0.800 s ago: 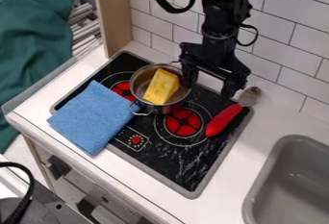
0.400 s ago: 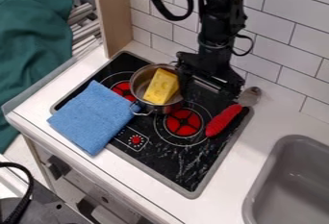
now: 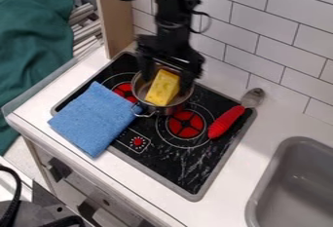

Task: Move blue cloth to the right of the stove

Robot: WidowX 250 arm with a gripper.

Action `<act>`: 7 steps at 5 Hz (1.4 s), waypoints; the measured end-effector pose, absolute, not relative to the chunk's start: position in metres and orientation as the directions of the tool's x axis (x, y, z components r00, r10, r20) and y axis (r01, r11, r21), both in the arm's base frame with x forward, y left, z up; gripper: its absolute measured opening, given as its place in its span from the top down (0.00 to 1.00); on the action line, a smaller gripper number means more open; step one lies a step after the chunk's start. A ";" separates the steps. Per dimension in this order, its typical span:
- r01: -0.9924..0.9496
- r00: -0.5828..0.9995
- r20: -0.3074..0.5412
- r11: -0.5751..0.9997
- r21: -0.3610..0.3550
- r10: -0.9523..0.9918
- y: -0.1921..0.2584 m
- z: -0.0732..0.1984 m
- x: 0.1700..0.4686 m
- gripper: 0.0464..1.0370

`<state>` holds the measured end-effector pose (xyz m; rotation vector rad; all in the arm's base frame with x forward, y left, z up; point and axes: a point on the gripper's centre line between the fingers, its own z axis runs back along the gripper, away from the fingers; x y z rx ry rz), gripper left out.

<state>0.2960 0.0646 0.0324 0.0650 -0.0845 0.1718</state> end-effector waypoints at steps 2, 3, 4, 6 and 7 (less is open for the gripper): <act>-0.216 0.976 0.046 0.976 0.035 0.215 0.108 0.019 0.263 0.03; -0.242 0.968 0.071 0.970 0.021 0.240 0.119 0.014 0.257 0.03; -0.266 0.956 0.130 0.964 0.003 0.263 0.134 0.011 0.256 0.03; -0.233 0.959 0.163 0.973 -0.004 0.230 0.157 -0.012 0.251 0.03; -0.193 0.971 0.142 0.981 -0.004 0.191 0.165 -0.024 0.242 0.03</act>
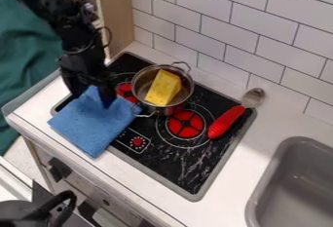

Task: Move blue cloth to the right of the stove

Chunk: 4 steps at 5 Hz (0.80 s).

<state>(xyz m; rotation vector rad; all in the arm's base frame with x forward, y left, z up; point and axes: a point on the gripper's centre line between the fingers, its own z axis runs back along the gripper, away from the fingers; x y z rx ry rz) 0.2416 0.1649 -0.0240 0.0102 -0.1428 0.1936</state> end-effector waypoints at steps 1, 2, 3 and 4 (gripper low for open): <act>-0.150 0.980 0.135 0.989 -0.004 0.149 0.166 -0.031 0.228 0.03; -0.127 0.984 0.127 0.992 -0.001 0.126 0.164 -0.034 0.223 0.03; -0.120 0.985 0.124 0.993 -0.006 0.120 0.160 -0.040 0.220 0.03; -0.110 0.986 0.127 0.994 -0.001 0.109 0.153 -0.044 0.222 0.03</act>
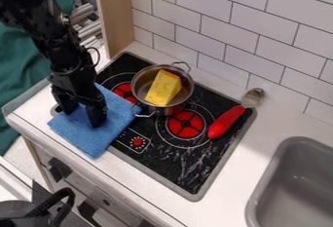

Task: Move blue cloth to the right of the stove

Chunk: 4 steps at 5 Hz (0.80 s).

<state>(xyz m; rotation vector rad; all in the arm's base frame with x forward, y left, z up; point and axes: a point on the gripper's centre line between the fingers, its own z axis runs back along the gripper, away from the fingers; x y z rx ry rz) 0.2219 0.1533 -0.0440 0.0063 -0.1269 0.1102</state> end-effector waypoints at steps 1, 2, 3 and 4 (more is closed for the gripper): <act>-0.103 0.985 0.139 0.995 0.008 0.101 0.148 -0.048 0.223 0.03; -0.093 0.985 0.149 0.995 0.020 0.089 0.141 -0.048 0.222 0.03; -0.108 0.983 0.153 0.994 0.020 0.104 0.130 -0.047 0.217 0.03; -0.094 0.987 0.134 0.996 0.008 0.092 0.102 -0.047 0.208 0.03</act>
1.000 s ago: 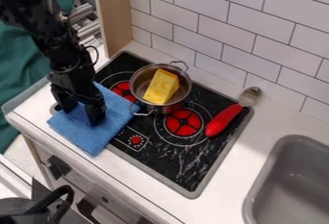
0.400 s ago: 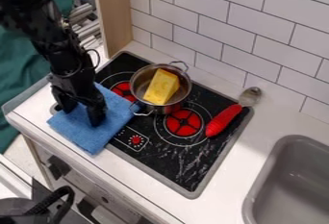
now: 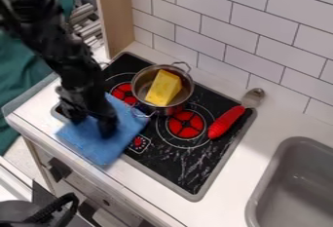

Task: Move blue cloth to the right of the stove

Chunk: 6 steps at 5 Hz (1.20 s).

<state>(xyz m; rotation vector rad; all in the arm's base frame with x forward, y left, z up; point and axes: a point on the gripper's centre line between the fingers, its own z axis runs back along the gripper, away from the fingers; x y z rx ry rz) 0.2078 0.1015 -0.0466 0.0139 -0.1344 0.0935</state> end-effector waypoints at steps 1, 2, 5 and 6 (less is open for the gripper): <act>-0.047 0.993 0.112 0.999 0.018 0.045 0.068 -0.045 0.199 0.03; -0.003 0.995 0.098 1.000 0.028 0.000 0.037 -0.041 0.188 0.03; -0.004 0.992 0.130 1.000 0.015 0.002 -0.031 -0.030 0.227 0.03; -0.068 0.991 0.118 0.998 -0.010 0.069 -0.029 -0.036 0.242 0.03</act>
